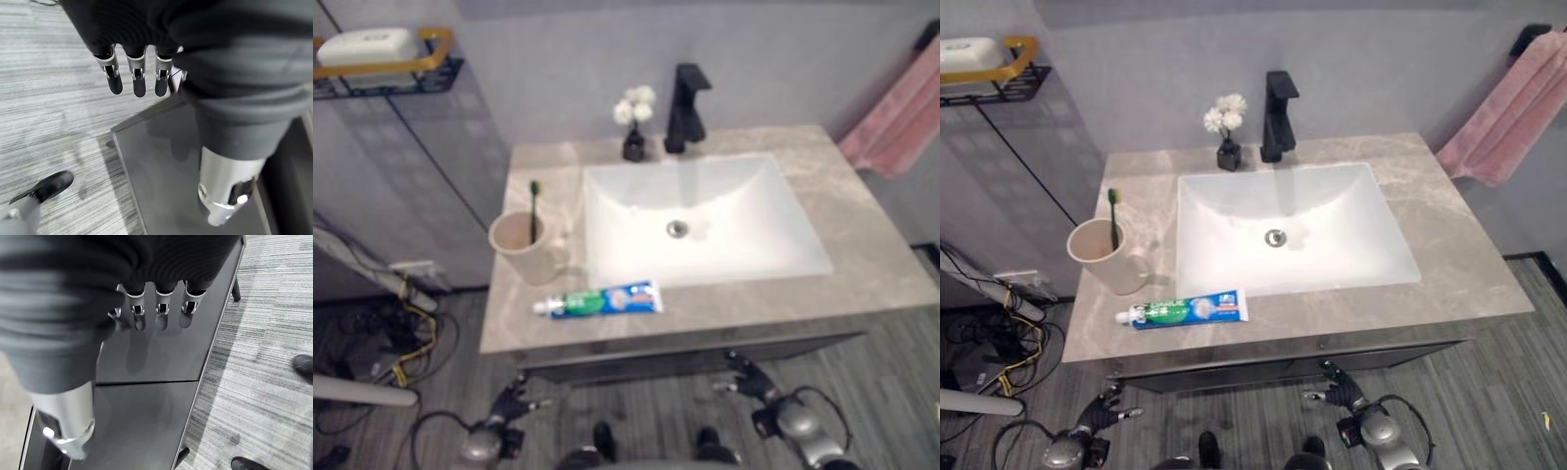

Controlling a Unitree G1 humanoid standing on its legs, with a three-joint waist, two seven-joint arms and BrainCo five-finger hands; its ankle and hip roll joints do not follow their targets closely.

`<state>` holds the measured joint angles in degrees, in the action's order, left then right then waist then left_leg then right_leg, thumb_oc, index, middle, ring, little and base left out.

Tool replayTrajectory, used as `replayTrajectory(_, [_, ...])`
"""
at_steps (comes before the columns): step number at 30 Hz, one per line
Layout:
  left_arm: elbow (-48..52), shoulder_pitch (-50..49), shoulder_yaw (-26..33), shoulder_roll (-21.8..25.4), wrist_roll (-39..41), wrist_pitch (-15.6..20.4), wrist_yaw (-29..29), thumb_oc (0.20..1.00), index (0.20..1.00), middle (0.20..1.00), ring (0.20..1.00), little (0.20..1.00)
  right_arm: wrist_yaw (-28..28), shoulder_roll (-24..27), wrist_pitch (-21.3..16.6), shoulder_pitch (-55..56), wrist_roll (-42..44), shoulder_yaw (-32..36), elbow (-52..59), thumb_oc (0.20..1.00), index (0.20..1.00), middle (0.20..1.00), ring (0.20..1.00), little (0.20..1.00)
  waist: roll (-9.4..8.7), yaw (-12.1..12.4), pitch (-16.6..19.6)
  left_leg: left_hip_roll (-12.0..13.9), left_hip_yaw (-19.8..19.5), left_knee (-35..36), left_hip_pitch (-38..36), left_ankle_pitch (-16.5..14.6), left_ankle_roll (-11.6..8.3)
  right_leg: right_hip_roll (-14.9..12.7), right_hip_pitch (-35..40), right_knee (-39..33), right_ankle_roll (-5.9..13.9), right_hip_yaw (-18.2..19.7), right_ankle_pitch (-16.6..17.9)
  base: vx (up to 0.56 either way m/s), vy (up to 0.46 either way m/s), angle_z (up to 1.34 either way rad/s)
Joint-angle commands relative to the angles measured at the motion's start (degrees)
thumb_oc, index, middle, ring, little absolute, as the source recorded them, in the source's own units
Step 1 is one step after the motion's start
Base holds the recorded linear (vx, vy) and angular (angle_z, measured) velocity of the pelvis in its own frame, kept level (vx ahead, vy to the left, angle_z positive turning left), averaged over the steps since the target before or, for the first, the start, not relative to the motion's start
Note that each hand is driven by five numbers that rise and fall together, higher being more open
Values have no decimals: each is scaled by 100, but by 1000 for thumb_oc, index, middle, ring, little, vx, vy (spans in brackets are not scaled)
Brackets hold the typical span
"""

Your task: Put brush and paste in cup on sink, flatten towel.

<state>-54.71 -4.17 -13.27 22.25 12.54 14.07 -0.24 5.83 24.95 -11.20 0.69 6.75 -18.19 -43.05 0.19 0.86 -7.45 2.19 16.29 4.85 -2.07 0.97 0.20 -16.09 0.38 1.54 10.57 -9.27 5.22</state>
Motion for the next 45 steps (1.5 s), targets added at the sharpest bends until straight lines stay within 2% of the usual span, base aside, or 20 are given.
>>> replayTrajectory(1, [-18, 251, 179, 215, 88, 178, 28, 1000, 1000, 1000, 1000, 1000, 84, 210, -205, -178, -31, -171, 370, 1000, 1000, 1000, 1000, 1000, -197, 100, 103, 429, -196, -547, 185, -118, -255, 475, 18, -101, -207, 77, -15, -59, -477, -17])
replayTrajectory(2, [-17, 250, 188, 225, 86, 183, 31, 1000, 1000, 1000, 1000, 1000, 94, 228, -212, -152, -26, -190, 413, 1000, 1000, 1000, 1000, 1000, -219, 88, 99, 481, -272, -517, 208, -54, -299, 575, 24, -99, -291, 109, -192, -67, -547, -27])
replayTrajectory(4, [3, 319, 188, 248, 101, 171, 43, 1000, 1000, 1000, 1000, 1000, 119, 344, -224, -108, -14, -201, 458, 1000, 1000, 1000, 1000, 1000, -218, 8, 43, 704, -480, -339, 245, 419, -491, 895, 3, -3, -488, 62, -358, -84, -505, 1])
replayTrajectory(7, [85, 350, 103, 243, 10, 154, 6, 1000, 1000, 1000, 1000, 1000, 49, 498, -253, -25, -25, -123, 411, 1000, 1000, 1000, 1000, 1000, -160, -116, 11, 946, -361, 15, 254, 988, -711, 1144, 72, -72, -617, -232, -460, -89, -385, 60])
replayTrajectory(9, [115, 378, 54, 248, -84, 156, 31, 1000, 1000, 1000, 1000, 1000, 9, 526, -245, -34, -30, -96, 356, 1000, 1000, 1000, 1000, 1000, -159, -143, -4, 957, -336, 15, 297, 1055, -707, 1158, 89, -106, -646, -284, -464, -83, -209, 52])
replayTrajectory(10, [214, 401, -16, 264, -245, 184, 21, 1000, 1000, 1000, 1000, 1000, -12, 562, -224, -52, -20, -28, 170, 1000, 1000, 1000, 1000, 1000, -187, -149, -2, 786, -359, -202, 305, 760, -582, 1110, 153, -290, -646, -364, -381, -118, -228, 22])
replayTrajectory(12, [405, 371, -148, 308, -483, 195, 9, 1000, 1000, 1000, 1000, 1000, -23, 564, -199, -27, 79, 106, -26, 1000, 1000, 1000, 1000, 1000, -136, -193, 48, 628, -219, -405, 338, 555, -530, 1062, 161, -406, -602, -459, -309, -93, -80, 24])
replayTrajectory(14, [580, 253, -291, 420, -857, 221, 9, 1000, 1000, 1000, 1000, 1000, 30, 574, -186, 5, 235, 188, -55, 1000, 1000, 1000, 1000, 1000, -44, -196, 72, 579, -281, -180, 263, 701, -592, 1100, 138, -459, -612, -432, -270, -53, 19, 29])
replayTrajectory(17, [836, 104, -401, 585, -1158, 237, -87, 1000, 1000, 1000, 1000, 1000, 85, 592, -197, 41, 291, 257, -143, 1000, 1000, 1000, 1000, 1000, 32, -216, 113, 570, -297, 15, 134, 677, -590, 1108, 169, -488, -593, -440, -265, -19, 47, 15])
replayTrajectory(19, [1186, -151, -457, 910, -1525, 323, -242, 1000, 1000, 1000, 1000, 1000, 129, 595, -216, 54, 328, 373, -274, 1000, 1000, 1000, 1000, 1000, 139, -211, 138, 545, -384, 15, 104, 525, -581, 1040, 225, -504, -549, -480, -239, -29, 102, 14])
replayTrajectory(23, [1622, -429, -259, 1275, -1627, 361, -318, 1000, 1000, 1000, 1000, 1000, 156, 547, -223, 87, 368, 450, -311, 1000, 1000, 1000, 1000, 1000, 170, -172, 161, 492, -403, 15, 45, 383, -541, 952, 313, -539, -500, -518, -204, 7, 123, 12])
replayTrajectory(27, [2341, -819, 225, 1827, -1632, 470, -318, 1000, 1000, 1000, 1000, 1000, 283, 535, -241, 161, 343, 420, -176, 1000, 1000, 1000, 1000, 1000, 157, -90, 180, 388, -435, 15, 3, 218, -457, 849, 361, -625, -414, -475, -79, 17, 116, 3])
replayTrajectory(30, [3354, -1304, 663, 2483, -1752, 611, -498, 1000, 1000, 1000, 1000, 1000, 384, 588, -282, 278, 322, 468, -31, 1000, 1000, 1000, 1000, 1000, 123, -2, 188, 329, -440, 15, -20, 145, -414, 781, 369, -635, -340, -456, -12, 24, 148, 2])
replayTrajectory(31, [4010, -1583, 873, 2948, -1825, 657, -699, 1000, 1000, 1000, 1000, 1000, 442, 626, -253, 304, 260, 512, -130, 1000, 1000, 1000, 1000, 1000, 126, 51, 165, 295, -444, 15, -17, 101, -392, 741, 349, -637, -293, -444, 39, 7, 113, 1])
replayTrajectory(32, [4042, -1621, 908, 2961, -1815, 645, -714, 1000, 1000, 1000, 1000, 1000, 442, 615, -255, 302, 258, 503, -132, 1000, 1000, 1000, 1000, 1000, 114, 50, 168, 293, -437, 15, -19, 100, -390, 740, 347, -638, -291, -438, 40, -1, 105, 0])
replayTrajectory(38, [5603, -2455, 1714, 3916, -1472, 797, -1219, 1000, 1000, 1000, 1000, 1000, 504, 592, -140, 47, 103, 396, -918, 1000, 1000, 1000, 1000, 1000, 106, 297, 112, 244, -511, 15, 24, 74, -382, 660, 365, -621, -218, -544, 88, 3, 61, 0])
replayTrajectory(40, [6177, -2804, 2215, 4225, -1340, 792, -1334, 1000, 1000, 1000, 1000, 1000, 517, 576, -138, 34, 198, 443, -973, 1000, 1000, 1000, 1000, 1000, 87, 357, 97, 233, -568, 15, 59, 85, -391, 639, 406, -645, -199, -646, 96, 9, 37, 8])
replayTrajectory(43, [6224, -2926, 2388, 4293, -1253, 811, -1344, 1000, 1000, 1000, 1000, 1000, 521, 552, -136, 37, 216, 432, -1032, 1000, 1000, 1000, 1000, 1000, 73, 366, 95, 226, -608, 15, 76, 95, -395, 632, 423, -648, -196, -697, 105, 14, 16, 14])
replayTrajectory(44, [6505, -3005, 2838, 4516, -1189, 887, -1195, 1000, 1000, 1000, 1000, 1000, 577, 578, -128, 197, 266, 458, -830, 1000, 1000, 1000, 1000, 1000, 41, 410, 126, 200, -690, 15, 112, 100, -401, 610, 474, -653, -166, -828, 106, 36, 26, 22])
replayTrajectory(45, [6508, -3012, 2845, 4516, -1188, 886, -1196, 1000, 1000, 1000, 1000, 1000, 576, 577, -128, 197, 266, 456, -830, 1000, 1000, 1000, 1000, 1000, 39, 405, 126, 200, -693, 15, 113, 101, -401, 610, 475, -653, -166, -830, 105, 53, 36, 30])
